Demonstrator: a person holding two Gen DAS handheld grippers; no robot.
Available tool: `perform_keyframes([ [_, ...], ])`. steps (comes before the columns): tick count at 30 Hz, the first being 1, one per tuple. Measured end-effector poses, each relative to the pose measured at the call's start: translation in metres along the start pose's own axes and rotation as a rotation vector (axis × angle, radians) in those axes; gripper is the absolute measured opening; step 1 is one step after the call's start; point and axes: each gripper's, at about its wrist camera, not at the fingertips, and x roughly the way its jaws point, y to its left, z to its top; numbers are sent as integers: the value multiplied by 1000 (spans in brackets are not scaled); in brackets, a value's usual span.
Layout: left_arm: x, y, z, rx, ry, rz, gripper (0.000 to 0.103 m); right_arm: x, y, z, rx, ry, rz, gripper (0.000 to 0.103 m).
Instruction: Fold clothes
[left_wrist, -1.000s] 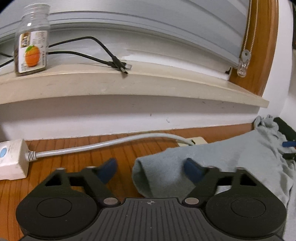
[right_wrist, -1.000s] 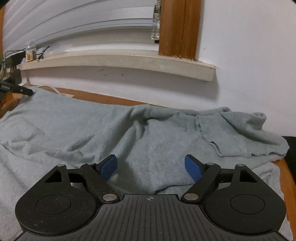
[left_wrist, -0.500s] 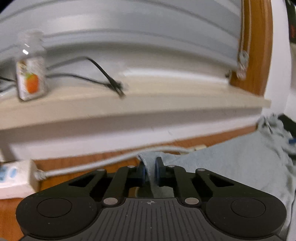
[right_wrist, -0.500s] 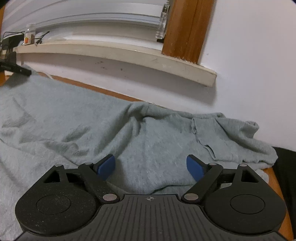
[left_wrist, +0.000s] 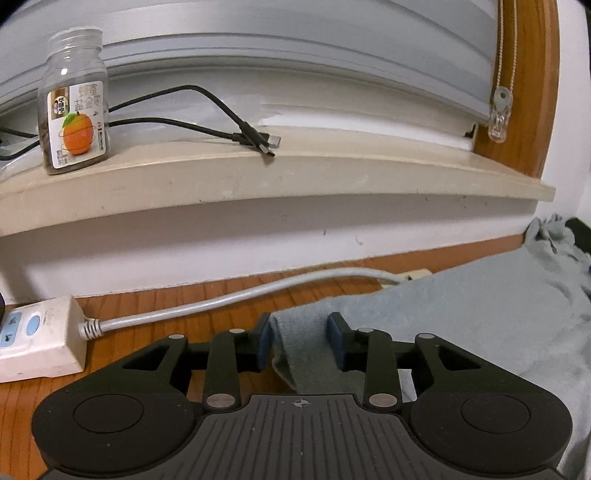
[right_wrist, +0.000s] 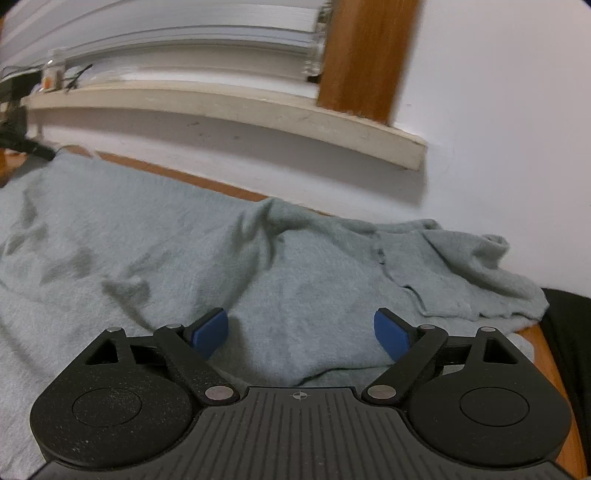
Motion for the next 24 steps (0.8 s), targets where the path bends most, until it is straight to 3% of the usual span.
perform_keyframes([
  [4,0,-1,-2,14,7,0,36,-7,-20,13,65,-21,19,72],
  [7,2,0,-1,4,12,-10,36,6,-25,23,64,34,47,71],
  [10,4,1,0,-1,20,-15,36,26,-24,29,40,99,69,60],
  [13,5,1,-1,2,30,-11,36,37,-29,32,18,137,82,42],
  [14,6,1,-1,6,33,-9,36,38,-31,35,11,146,98,23],
  [15,6,0,-1,10,36,-6,36,37,-32,38,-6,145,90,16],
  [17,5,-1,-1,16,35,-2,36,35,-33,47,-51,130,44,3],
  [19,5,-1,-2,15,36,-2,36,29,-33,58,-95,70,-66,4],
  [24,6,1,-2,5,36,-1,36,20,-30,76,-142,-62,-241,3],
])
